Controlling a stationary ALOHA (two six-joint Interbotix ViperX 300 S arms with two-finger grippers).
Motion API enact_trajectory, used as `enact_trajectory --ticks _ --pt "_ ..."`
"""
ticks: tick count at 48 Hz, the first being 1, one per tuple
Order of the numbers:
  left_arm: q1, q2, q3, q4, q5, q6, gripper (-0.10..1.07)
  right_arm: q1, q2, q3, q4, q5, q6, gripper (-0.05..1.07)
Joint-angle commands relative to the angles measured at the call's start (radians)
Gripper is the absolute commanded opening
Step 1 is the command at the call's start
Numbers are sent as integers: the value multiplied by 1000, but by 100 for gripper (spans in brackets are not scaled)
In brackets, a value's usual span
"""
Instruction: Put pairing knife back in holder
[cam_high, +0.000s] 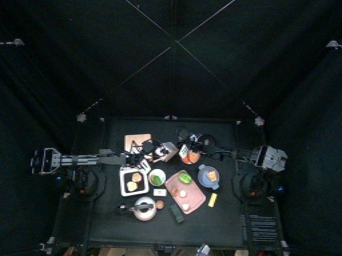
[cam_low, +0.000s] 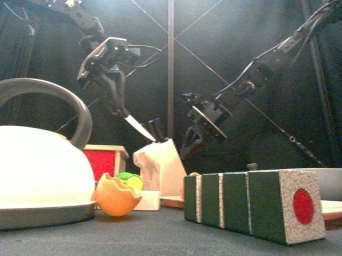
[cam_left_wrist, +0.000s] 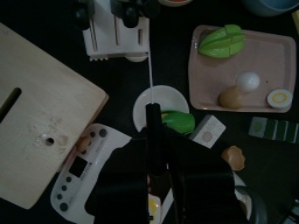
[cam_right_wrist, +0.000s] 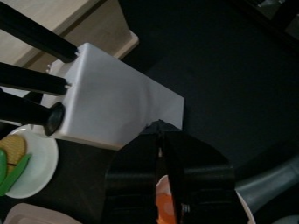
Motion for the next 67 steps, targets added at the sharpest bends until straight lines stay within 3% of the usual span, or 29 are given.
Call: enact_trajectory --ticks 1,39,60,67 --pt "3 3 -29 3 -2 3 33 -5 -18 -23 -2 -5 -3 42" --pt "43 25 -31 9 -17 8 33 -5 -12 -26 -2 -5 -8 42" --pt "54 54 -57 15 -18 11 34 2 14 -55 -15 -5 -5 42" --pt "54 77 -83 14 -18 49 34 3 25 -64 -20 -3 -3 42"
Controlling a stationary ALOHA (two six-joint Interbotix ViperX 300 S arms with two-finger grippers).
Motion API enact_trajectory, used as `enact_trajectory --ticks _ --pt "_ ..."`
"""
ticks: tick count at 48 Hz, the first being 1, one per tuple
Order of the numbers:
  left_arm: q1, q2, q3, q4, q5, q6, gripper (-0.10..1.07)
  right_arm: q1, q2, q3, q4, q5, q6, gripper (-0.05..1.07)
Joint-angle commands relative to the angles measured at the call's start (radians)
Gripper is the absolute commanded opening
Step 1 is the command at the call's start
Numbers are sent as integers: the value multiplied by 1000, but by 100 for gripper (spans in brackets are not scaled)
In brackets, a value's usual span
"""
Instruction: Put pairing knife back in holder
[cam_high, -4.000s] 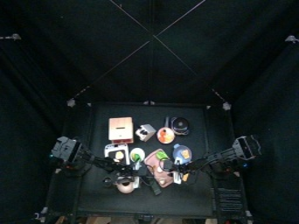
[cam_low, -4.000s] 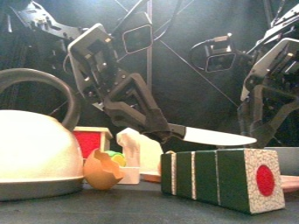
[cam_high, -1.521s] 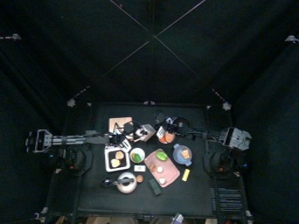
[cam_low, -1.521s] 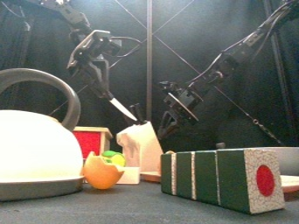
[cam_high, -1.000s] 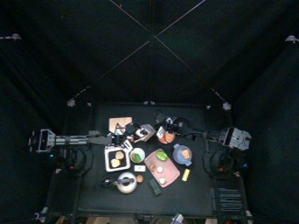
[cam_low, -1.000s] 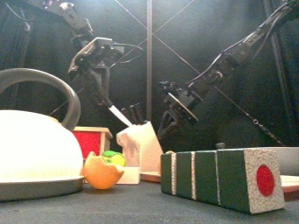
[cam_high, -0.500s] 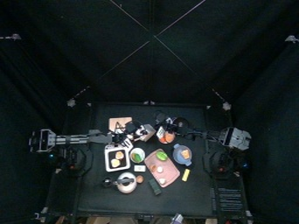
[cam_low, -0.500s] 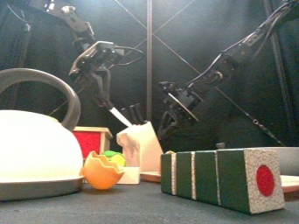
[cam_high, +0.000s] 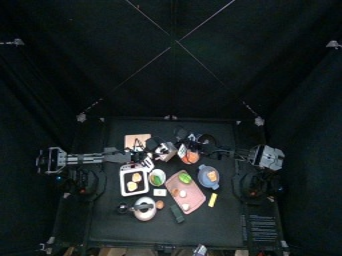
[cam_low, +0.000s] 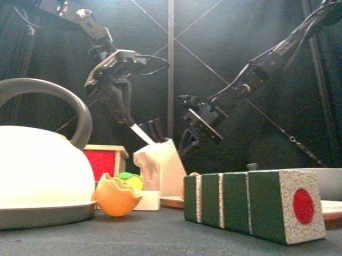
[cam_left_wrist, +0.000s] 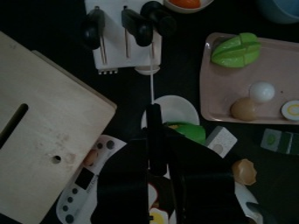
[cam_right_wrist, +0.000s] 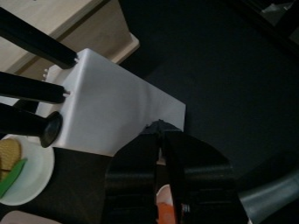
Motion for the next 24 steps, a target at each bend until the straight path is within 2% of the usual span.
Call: enact_trajectory --ticks 1,24 --pt "6 6 -48 3 -5 23 34 2 -9 -32 -3 -5 2 42" --pt "29 95 -130 6 -5 101 35 12 26 -67 -3 17 2 42"
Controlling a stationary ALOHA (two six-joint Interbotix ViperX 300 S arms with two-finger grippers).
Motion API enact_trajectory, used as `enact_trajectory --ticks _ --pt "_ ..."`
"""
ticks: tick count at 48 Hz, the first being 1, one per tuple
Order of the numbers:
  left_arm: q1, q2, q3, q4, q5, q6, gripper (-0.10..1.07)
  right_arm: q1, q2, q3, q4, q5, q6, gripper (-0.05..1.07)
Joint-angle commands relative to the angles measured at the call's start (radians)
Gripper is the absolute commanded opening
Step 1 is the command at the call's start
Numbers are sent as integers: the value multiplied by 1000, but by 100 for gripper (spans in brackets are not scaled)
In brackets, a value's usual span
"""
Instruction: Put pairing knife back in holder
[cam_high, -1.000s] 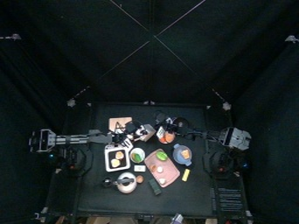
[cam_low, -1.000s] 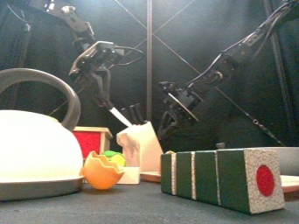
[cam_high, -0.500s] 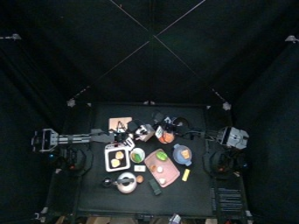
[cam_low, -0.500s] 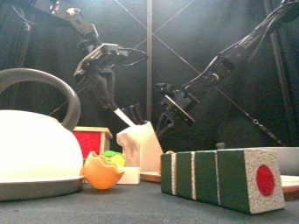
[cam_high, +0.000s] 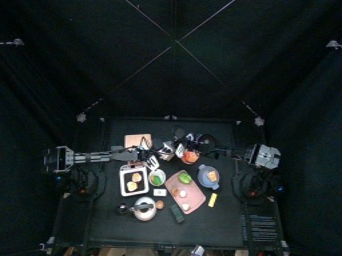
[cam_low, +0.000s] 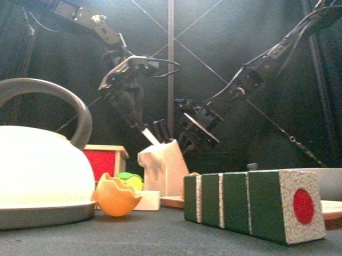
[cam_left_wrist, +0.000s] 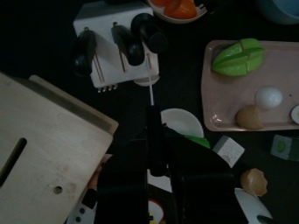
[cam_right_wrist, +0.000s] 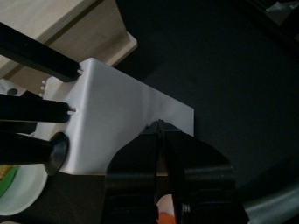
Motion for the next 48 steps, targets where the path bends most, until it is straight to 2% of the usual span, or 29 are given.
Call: enact_trajectory --ticks 1,12,27,35,48 --pt "9 0 -44 8 -6 8 35 5 -17 -26 0 0 0 42" --pt "15 34 -71 14 -20 15 39 14 -17 -32 2 0 0 42" --pt "15 46 -74 44 -77 14 65 14 -17 -32 0 17 -2 42" --pt "15 48 -71 49 -81 14 75 14 -17 -32 0 18 -2 42" --pt "15 38 -69 54 -120 15 80 14 -17 -32 0 18 -3 42"
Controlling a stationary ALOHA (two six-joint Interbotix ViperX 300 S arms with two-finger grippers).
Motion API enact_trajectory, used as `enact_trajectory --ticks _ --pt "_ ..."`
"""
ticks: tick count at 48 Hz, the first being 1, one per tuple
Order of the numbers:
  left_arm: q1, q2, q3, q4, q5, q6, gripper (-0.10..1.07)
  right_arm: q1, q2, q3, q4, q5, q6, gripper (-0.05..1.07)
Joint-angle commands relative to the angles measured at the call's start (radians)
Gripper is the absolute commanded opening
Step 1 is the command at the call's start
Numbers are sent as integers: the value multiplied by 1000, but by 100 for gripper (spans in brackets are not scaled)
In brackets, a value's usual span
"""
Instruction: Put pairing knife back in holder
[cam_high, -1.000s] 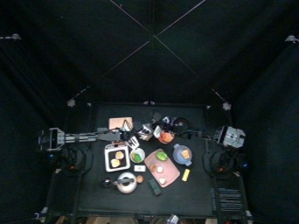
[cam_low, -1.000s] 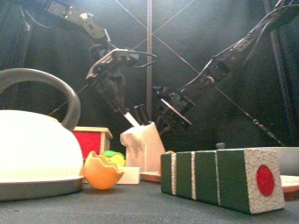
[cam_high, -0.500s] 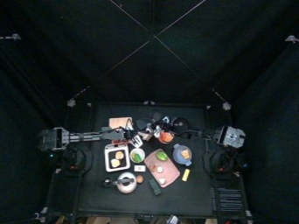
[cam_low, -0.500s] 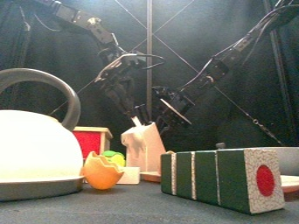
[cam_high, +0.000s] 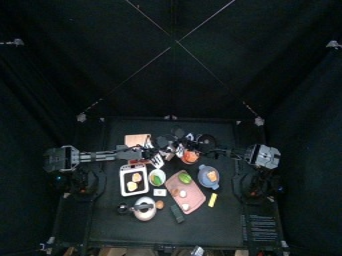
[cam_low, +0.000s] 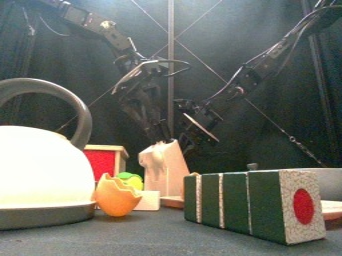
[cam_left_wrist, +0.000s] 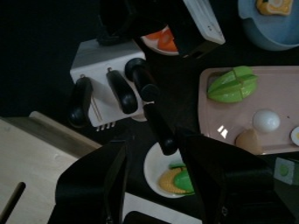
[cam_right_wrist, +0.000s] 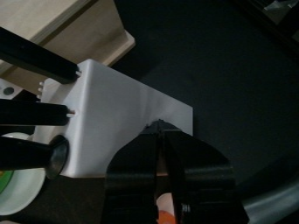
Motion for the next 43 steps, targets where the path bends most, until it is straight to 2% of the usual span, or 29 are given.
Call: enact_trajectory --ticks 1,17,25,38,43 --pt "3 -20 -23 8 -26 -2 80 2 -18 -23 2 -3 -2 42" --pt "2 -104 35 18 -132 -9 80 2 -18 -21 2 2 -2 42" --pt "-3 -147 112 14 -224 -11 80 5 -18 -25 2 2 -2 42" --pt "-6 -216 232 -14 -301 -9 80 5 -18 -25 2 14 6 42" --pt "-6 -264 291 -14 -359 -11 80 6 -20 -23 2 26 8 42"
